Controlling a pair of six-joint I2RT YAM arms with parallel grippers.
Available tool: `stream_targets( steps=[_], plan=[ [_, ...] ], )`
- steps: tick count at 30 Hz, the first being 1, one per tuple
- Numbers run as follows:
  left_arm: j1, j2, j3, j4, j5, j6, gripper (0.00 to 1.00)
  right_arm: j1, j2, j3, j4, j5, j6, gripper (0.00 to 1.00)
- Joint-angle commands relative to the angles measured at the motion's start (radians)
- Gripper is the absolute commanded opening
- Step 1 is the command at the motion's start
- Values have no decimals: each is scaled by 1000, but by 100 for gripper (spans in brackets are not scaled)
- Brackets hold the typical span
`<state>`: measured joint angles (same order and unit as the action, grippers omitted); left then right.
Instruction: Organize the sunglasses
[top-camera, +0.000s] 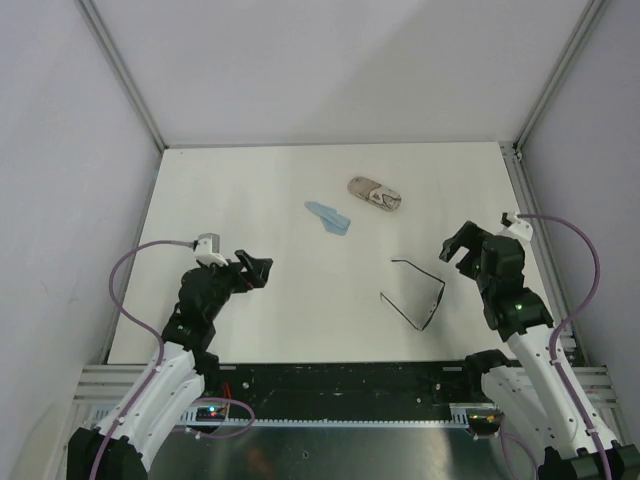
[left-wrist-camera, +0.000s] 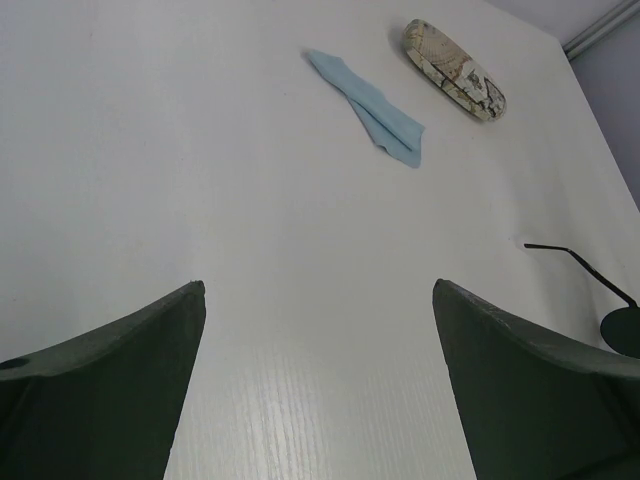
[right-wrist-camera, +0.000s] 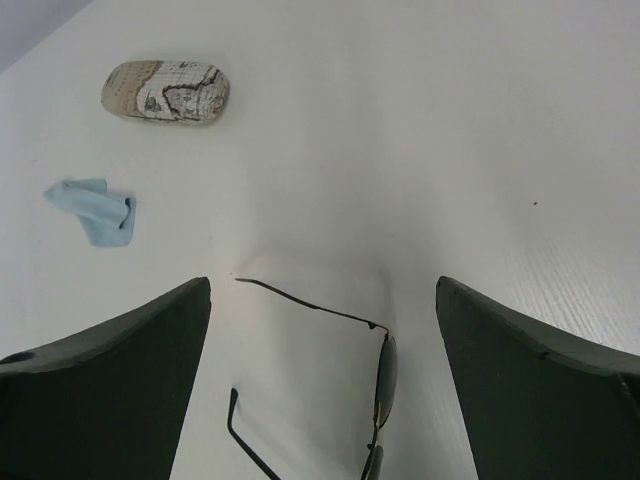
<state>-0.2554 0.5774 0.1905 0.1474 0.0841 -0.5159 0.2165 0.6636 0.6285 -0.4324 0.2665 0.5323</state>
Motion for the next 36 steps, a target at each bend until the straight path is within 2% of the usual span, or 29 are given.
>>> stream_targets(
  steps=[1,6,9,14,16,24,31,36],
  plan=[
    [5,-18,-11,31,7,6,100,-6,-3,3,47,7,-56,99],
    [7,-28,-14,29,6,8,100,-2,64,-37,213,-172,-110,99],
    [6,-33,-15,28,10,9,100,7,158,-49,318,-258,-153,99],
    [6,-42,-20,29,7,7,100,26,332,-31,508,-283,-250,99],
    [5,-40,-21,32,7,7,100,27,424,25,529,-297,-294,99],
    [6,-23,-22,48,16,8,100,33,830,369,455,-390,-498,99],
    [6,12,-18,61,12,7,100,86,1200,788,234,-380,-761,99],
    [7,50,-7,71,42,16,100,93,1470,1199,-15,-429,-874,93]
  ],
)
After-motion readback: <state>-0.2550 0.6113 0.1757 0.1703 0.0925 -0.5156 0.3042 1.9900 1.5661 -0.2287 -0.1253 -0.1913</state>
